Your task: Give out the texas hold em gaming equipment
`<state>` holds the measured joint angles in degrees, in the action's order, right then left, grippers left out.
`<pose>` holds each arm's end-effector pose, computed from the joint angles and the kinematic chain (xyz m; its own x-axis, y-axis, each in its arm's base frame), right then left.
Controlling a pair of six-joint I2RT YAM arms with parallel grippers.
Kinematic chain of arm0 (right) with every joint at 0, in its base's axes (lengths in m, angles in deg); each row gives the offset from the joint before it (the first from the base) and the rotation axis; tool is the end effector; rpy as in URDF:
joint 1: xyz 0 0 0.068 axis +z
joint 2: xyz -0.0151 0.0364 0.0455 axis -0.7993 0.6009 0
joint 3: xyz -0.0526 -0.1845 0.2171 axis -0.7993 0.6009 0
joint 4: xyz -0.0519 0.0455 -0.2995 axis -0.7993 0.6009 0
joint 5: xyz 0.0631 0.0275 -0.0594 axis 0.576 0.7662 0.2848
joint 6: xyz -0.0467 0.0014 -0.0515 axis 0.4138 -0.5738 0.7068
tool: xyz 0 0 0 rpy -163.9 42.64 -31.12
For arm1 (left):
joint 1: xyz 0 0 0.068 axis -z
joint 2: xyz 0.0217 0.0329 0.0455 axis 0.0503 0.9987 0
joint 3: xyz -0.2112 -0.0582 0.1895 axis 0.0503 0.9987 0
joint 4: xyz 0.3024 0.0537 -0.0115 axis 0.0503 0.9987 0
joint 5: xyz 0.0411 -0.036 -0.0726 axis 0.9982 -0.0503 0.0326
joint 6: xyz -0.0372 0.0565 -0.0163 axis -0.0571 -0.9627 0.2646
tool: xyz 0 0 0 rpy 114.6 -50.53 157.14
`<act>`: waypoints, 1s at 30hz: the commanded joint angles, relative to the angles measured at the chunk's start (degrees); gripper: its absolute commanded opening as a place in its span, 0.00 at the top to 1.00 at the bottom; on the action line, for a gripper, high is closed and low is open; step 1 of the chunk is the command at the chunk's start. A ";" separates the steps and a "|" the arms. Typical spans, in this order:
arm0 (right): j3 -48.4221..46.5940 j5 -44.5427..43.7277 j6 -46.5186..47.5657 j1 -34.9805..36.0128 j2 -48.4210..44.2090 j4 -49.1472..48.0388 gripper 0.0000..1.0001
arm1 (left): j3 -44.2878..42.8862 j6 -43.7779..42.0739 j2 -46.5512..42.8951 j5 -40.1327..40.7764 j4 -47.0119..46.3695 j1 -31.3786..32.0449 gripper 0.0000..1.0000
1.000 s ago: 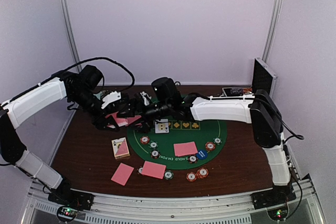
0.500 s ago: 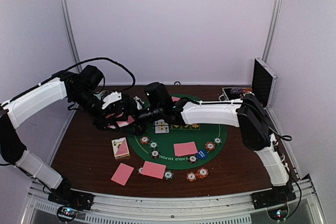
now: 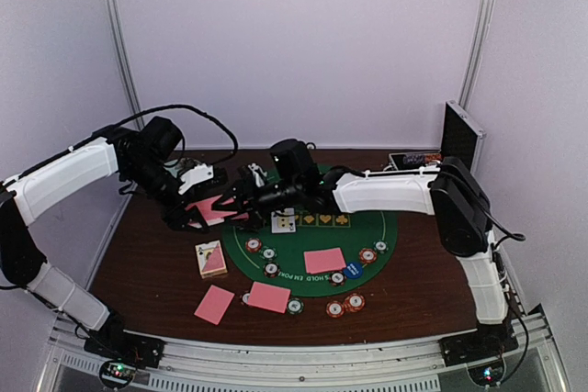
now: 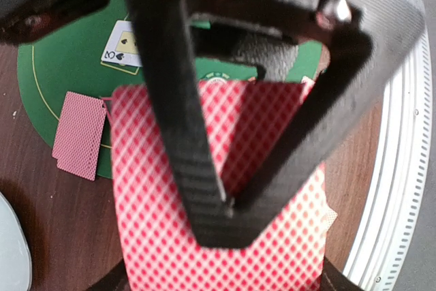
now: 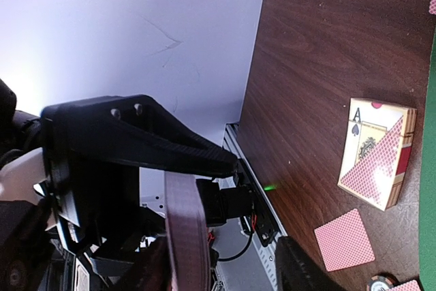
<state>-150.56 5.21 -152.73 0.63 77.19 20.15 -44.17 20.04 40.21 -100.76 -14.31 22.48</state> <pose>0.3130 0.4967 0.2168 -0.9651 -0.2475 -0.0855 -0.1385 0.2056 0.9688 0.2838 -0.1619 0.2846 -0.3946 0.7581 -0.5192 0.9144 0.3798 -0.1404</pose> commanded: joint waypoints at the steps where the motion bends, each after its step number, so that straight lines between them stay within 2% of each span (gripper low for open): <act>1: 2.79 -0.47 2.29 -1.24 -3.02 4.12 0.52 | -0.55 -0.79 -1.46 -1.35 -1.75 0.21 1.00; 13: 5.48 -0.09 4.33 -3.63 -8.88 6.02 0.98 | -0.14 -0.67 -1.72 -0.70 -1.80 0.21 1.00; 18: 4.42 -0.02 9.44 -5.62 -11.05 13.53 1.00 | 0.06 -0.70 -1.70 -0.35 -1.80 0.21 1.00; 21: 0.26 -1.59 17.41 -7.60 -11.86 25.50 1.00 | 0.24 -0.70 -1.81 -0.03 -1.80 0.21 1.00; 24: -7.29 -8.36 30.49 -9.21 -11.38 41.76 1.00 | 0.24 -0.63 -1.98 -0.10 -1.77 0.21 1.00; 27: -15.98 -24.73 45.01 -9.04 -9.65 56.69 1.00 | 0.29 -0.53 -2.05 -0.05 -1.80 0.21 1.00; 30: -20.54 -40.60 55.26 -8.05 -7.64 63.30 1.00 | 0.48 -0.50 -2.27 0.06 -1.80 0.21 1.00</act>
<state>-165.05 -11.65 -117.92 -8.64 68.64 65.63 -44.17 20.04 39.66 -100.26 -14.35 22.57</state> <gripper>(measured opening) 0.022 0.676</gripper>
